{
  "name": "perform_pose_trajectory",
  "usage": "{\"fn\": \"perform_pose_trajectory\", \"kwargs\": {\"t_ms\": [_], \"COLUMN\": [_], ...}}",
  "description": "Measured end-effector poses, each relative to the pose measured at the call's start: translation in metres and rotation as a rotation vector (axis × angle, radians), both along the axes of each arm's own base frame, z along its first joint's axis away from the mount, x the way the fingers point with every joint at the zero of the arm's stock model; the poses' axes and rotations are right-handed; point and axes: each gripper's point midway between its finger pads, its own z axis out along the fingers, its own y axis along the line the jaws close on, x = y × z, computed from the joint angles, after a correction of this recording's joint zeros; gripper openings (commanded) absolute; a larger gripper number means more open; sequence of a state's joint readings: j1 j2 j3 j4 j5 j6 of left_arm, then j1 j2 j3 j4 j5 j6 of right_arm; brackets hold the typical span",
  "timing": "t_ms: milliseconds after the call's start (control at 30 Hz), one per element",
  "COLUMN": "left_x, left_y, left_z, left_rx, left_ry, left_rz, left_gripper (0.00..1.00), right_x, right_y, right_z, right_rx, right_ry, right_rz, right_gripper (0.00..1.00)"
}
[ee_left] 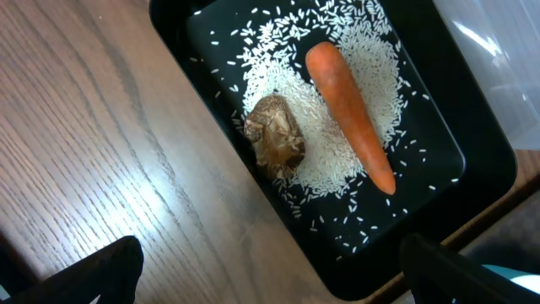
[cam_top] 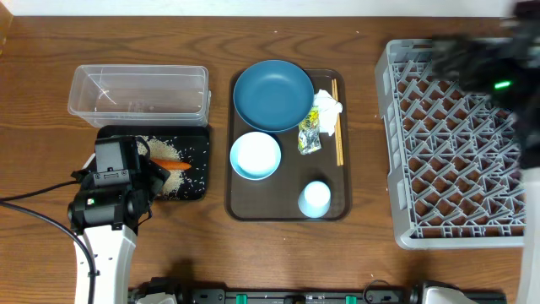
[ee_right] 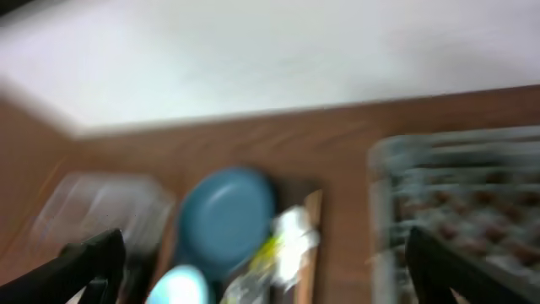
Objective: Sort waste into correct bins and load items into the dishwasher rack
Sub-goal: 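Move the right gripper back to the light-blue cup on the tray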
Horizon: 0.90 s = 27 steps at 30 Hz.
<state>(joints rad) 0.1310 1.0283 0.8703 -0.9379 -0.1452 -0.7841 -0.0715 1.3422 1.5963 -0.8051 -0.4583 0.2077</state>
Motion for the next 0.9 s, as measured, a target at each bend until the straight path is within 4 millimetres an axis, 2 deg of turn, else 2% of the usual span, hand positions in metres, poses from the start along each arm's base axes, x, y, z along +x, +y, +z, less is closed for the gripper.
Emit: {"fn": "perform_pose_trajectory", "kwargs": {"t_ms": [67, 167, 333, 500, 600, 667, 767, 900], "left_x": [0.000, 0.000, 0.000, 0.000, 0.000, 0.000, 0.000, 0.000], "left_y": [0.000, 0.000, 0.000, 0.000, 0.000, 0.000, 0.000, 0.000], "left_z": [0.000, 0.000, 0.000, 0.000, 0.000, 0.000, 0.000, 0.000], "left_rx": [0.000, 0.000, 0.000, 0.000, 0.000, 0.000, 0.000, 0.000], "left_ry": [0.000, 0.000, 0.000, 0.000, 0.000, 0.000, 0.000, 0.000], "left_rz": [0.000, 0.000, 0.000, 0.000, 0.000, 0.000, 0.000, 0.000], "left_gripper": [0.98, 0.98, 0.98, 0.98, 0.98, 0.98, 0.98, 0.98], "right_x": [-0.015, -0.043, -0.078, -0.102, -0.111, -0.113, -0.113, -0.117], "right_y": [0.037, 0.086, 0.143, 0.184, 0.201, 0.204, 0.202, 0.189], "right_z": [-0.014, -0.052, -0.113, -0.163, -0.195, -0.217, -0.246, -0.267], "right_rx": [-0.038, -0.116, -0.223, -0.306, -0.391, -0.463, -0.576, -0.687], "right_ry": [0.056, 0.197, 0.375, 0.493, 0.567, 0.614, 0.671, 0.735], "right_rz": [0.101, 0.262, 0.473, 0.615, 0.643, 0.617, 0.549, 0.459], "right_gripper": [0.99, 0.99, 0.99, 0.99, 0.99, 0.99, 0.99, 0.99]}}
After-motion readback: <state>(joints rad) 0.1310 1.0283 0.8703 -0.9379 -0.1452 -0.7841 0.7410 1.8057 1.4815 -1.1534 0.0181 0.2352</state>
